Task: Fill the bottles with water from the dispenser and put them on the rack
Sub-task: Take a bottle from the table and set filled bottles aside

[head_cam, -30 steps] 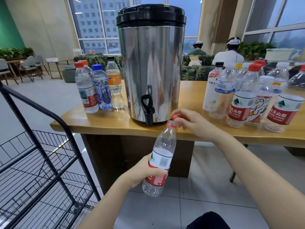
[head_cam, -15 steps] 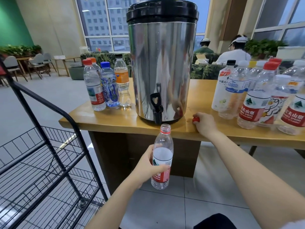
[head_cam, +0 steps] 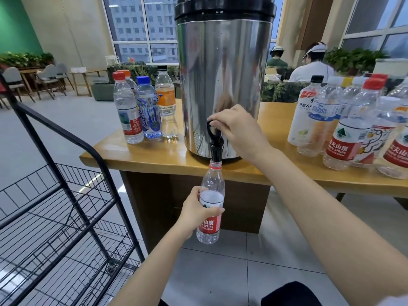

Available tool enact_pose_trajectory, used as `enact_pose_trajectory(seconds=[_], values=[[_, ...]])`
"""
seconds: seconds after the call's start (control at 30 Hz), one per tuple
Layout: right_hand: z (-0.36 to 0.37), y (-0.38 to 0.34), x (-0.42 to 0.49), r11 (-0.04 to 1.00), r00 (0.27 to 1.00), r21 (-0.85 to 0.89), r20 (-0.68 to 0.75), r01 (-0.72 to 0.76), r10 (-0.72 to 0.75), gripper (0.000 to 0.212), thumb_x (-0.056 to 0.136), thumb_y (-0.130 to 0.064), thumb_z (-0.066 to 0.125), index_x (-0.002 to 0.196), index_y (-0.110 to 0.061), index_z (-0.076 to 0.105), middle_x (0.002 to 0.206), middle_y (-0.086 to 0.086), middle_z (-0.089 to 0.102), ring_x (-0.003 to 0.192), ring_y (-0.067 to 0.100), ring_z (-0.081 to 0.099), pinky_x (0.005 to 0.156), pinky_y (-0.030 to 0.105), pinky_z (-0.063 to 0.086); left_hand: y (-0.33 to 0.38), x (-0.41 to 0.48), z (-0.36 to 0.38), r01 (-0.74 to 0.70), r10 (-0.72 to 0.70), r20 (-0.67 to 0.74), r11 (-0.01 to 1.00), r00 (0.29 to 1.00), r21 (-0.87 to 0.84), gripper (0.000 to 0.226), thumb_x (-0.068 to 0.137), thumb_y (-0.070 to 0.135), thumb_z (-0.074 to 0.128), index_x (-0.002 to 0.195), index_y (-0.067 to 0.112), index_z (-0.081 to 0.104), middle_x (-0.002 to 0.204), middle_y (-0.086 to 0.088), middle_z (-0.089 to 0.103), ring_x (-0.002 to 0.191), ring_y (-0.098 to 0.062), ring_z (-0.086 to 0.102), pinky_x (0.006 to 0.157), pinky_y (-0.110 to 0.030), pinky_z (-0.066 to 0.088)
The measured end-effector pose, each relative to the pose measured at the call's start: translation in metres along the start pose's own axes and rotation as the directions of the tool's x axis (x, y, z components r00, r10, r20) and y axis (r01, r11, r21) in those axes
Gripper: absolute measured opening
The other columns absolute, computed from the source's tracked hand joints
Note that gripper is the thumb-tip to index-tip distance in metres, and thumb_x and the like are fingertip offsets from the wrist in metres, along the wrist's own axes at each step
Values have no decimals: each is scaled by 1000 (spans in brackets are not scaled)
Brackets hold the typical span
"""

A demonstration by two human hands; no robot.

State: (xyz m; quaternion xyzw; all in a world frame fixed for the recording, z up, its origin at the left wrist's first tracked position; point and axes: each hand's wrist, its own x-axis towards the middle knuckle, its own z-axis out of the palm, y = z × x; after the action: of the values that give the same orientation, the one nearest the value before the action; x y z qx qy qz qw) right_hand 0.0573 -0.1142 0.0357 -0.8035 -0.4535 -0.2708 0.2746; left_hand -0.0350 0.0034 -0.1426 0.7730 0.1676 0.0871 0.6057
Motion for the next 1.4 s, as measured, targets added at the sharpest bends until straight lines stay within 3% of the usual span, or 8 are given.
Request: enact_pose_trajectory(seconds=[0.1,0.23,0.8,1.0,1.17,1.4], values=[[3,-4,1,999,999,-7,-1,-34,34,24,98,-24,53,113,-18,71,96,7,67,93,21,53,77,37,47,1,2,1,4,-4,-8,1000,1000,4,66,68,19,89,120,23,48,112,5,62,103,-15,62,88,-34,54],[5,-8,-4,997,994,-79,-109,-18,9,20,97,-22,56,103,-17,74,89,0,71,87,14,43,64,28,33,1,4,5,12,-12,6,1000,1000,-5,63,68,19,89,117,24,49,112,5,62,103,-15,62,88,-35,54],[11,-4,-7,999,989,-23,-142,-50,46,21,96,-24,56,107,-20,74,89,-2,71,82,12,42,63,27,29,7,3,9,27,-28,-14,999,1000,-20,67,68,18,89,121,25,48,115,4,60,106,-16,60,92,-38,54],[13,-7,-22,998,959,-33,-279,50,-57,18,90,-16,65,103,-12,75,76,2,71,73,17,48,53,30,38,7,4,10,28,-28,-25,1000,999,-10,67,67,21,89,121,24,48,116,4,61,107,-17,61,95,-43,54],[20,0,-53,978,938,-74,-278,194,-207,24,90,-19,59,106,-8,74,87,7,72,75,19,56,57,33,48,8,2,10,29,-29,-18,999,999,-23,63,69,19,88,119,22,50,115,2,62,106,-18,61,94,-43,54],[23,13,-69,987,955,-32,-250,155,-158,26,88,-13,59,110,-10,73,104,6,73,89,24,62,68,41,53,9,0,12,32,-33,-46,999,998,-26,64,69,18,88,122,21,50,117,1,62,109,-19,61,97,-46,52]])
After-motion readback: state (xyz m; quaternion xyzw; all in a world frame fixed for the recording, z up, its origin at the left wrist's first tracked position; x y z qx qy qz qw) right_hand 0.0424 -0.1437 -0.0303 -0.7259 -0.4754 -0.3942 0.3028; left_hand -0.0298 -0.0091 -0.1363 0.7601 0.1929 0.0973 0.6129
